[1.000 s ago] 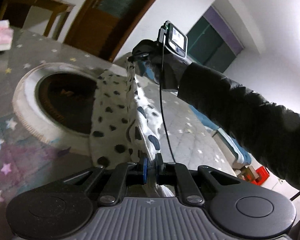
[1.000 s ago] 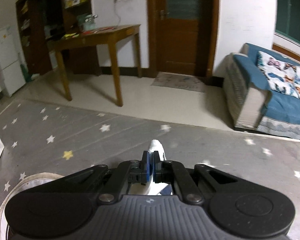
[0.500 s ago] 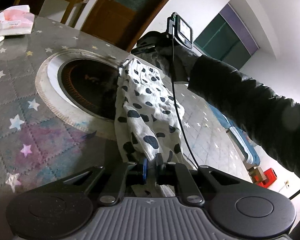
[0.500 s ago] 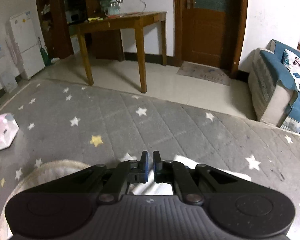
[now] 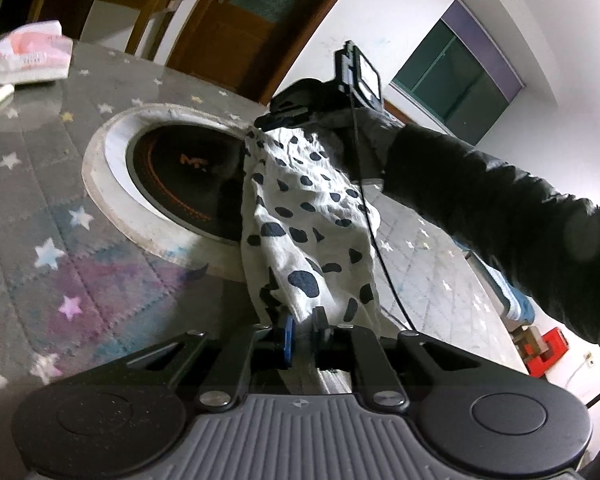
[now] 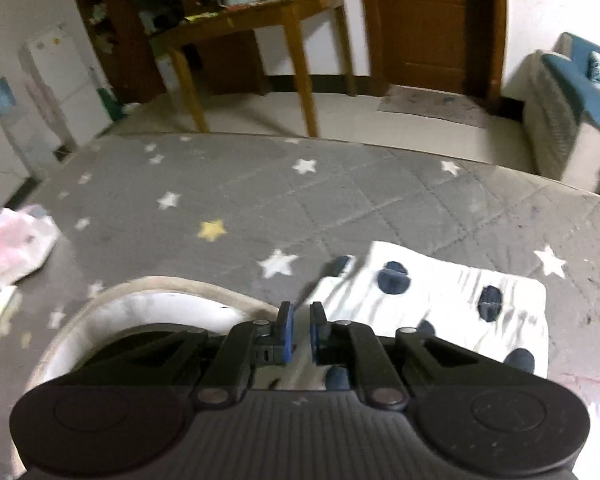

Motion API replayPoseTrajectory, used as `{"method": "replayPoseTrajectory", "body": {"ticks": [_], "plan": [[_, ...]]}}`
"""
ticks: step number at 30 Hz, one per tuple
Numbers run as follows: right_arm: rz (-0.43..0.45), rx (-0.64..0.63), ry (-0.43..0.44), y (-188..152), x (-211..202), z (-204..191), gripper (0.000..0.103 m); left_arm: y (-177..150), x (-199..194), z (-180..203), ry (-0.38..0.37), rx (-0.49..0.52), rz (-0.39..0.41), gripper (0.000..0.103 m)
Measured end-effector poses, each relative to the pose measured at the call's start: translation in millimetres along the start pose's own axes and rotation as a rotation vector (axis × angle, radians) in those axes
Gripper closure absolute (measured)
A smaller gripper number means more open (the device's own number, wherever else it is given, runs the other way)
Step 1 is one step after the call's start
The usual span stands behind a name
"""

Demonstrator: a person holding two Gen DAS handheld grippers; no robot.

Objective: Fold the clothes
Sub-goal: 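Lower the folded leg onto the pants and open the left gripper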

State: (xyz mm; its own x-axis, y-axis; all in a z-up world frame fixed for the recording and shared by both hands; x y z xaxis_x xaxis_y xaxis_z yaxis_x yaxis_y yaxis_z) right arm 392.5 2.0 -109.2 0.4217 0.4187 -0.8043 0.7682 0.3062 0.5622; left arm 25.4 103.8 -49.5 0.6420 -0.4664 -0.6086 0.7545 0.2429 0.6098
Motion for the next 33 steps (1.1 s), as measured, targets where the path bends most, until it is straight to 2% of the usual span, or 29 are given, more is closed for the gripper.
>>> {"method": "replayPoseTrajectory", "body": {"ticks": [4, 8, 10, 12, 17, 21, 26, 29, 31, 33], "plan": [[0.020, -0.027, 0.010, -4, -33, 8, 0.092, 8, -7, 4, 0.031, 0.033, 0.028, 0.091], [0.017, -0.051, -0.006, -24, -71, 31, 0.091, 18, -13, 8, 0.061, 0.063, 0.060, 0.089], [0.009, -0.059, -0.013, -41, -90, 45, 0.089, 24, -16, 10, 0.076, 0.078, 0.076, 0.089], [-0.001, -0.064, -0.016, -61, -108, 60, 0.083, 29, -19, 12, 0.091, 0.093, 0.092, 0.089], [-0.032, -0.059, 0.012, -118, -142, 88, 0.081, 39, 6, 31, 0.086, 0.114, 0.077, 0.089], [-0.067, -0.076, 0.044, -158, -151, 96, 0.081, 50, 35, 51, 0.081, 0.134, 0.056, 0.089], [-0.063, -0.111, 0.098, -176, -146, 88, 0.081, 62, 79, 65, 0.111, 0.163, 0.012, 0.076], [-0.040, -0.126, 0.136, -171, -142, 80, 0.081, 61, 101, 67, 0.132, 0.178, -0.027, 0.070], [-0.009, -0.129, 0.171, -163, -140, 73, 0.081, 58, 110, 65, 0.151, 0.188, -0.040, 0.058], [0.012, -0.130, 0.207, -155, -138, 66, 0.081, 57, 119, 63, 0.178, 0.191, -0.052, 0.053]]}}
Point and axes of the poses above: each gripper's, at about its wrist camera, not at the fingertips, and x roughly the way its jaws point, z to its right, y to its top, the point moved 7 cm from there along x, roughly the way its jaws point, and after that the axes turned 5 degrees about -z, right-handed, at the moved point
